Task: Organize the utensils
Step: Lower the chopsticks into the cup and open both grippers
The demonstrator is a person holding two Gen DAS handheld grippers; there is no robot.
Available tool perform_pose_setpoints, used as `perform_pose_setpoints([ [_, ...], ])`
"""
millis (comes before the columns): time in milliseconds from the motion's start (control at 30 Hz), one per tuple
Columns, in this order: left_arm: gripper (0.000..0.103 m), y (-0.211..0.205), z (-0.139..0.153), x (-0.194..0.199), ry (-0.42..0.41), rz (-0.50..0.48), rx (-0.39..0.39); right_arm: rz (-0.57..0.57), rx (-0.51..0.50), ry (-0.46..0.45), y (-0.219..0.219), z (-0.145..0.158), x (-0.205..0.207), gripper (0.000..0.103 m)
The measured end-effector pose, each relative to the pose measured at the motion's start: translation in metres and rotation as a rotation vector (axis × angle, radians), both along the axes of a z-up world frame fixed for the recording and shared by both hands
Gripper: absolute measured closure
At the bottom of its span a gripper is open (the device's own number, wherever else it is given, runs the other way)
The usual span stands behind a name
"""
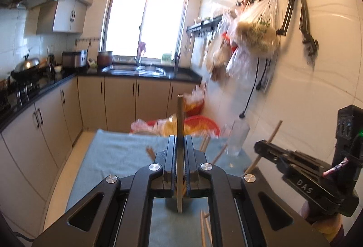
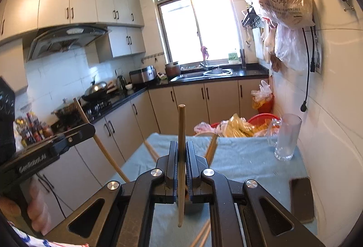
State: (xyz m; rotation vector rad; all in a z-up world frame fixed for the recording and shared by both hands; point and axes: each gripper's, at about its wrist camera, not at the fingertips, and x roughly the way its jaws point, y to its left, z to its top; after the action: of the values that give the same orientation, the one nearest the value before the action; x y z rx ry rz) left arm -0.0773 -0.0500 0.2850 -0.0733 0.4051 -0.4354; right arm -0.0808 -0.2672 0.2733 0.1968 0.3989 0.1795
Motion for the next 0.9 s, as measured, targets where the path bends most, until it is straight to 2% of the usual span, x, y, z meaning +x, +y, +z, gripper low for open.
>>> perform_pose_setpoints([
  [133,0.097,-0.014,0.007,0.023,-0.014,-0.004,-0.011,-0.029,0.029,-0.038,-0.004,0.011,0.022,0.096],
  [233,0.097,-0.026,0.002,0.042,-0.012,0.002,0.001,-0.063,0.019,-0.054,-0.002,0.01,0.036,0.096],
  [333,0.097,-0.037,-0.012,0.065,0.019,0.002,0.011,-0.087,0.011,-0.045,-0.002,-0.001,0.05,0.096],
  [533,0.097,-0.045,-0.051,0.101,0.118,0.005,0.03,-0.082,0.023,0.034,-0.002,-0.037,0.07,0.096],
  [700,0.097,-0.041,-0.071,0.107,0.172,0.033,0.032,-0.066,0.019,0.079,-0.002,-0.055,0.08,0.096],
  [833,0.097,-0.036,-0.073,0.1,0.177,0.035,0.032,-0.057,0.026,0.107,-0.001,-0.065,0.087,0.096],
  [900,0.089,-0.037,-0.072,0.1,0.167,0.039,0.037,-0.054,0.026,0.116,0.0,-0.069,0.09,0.096],
])
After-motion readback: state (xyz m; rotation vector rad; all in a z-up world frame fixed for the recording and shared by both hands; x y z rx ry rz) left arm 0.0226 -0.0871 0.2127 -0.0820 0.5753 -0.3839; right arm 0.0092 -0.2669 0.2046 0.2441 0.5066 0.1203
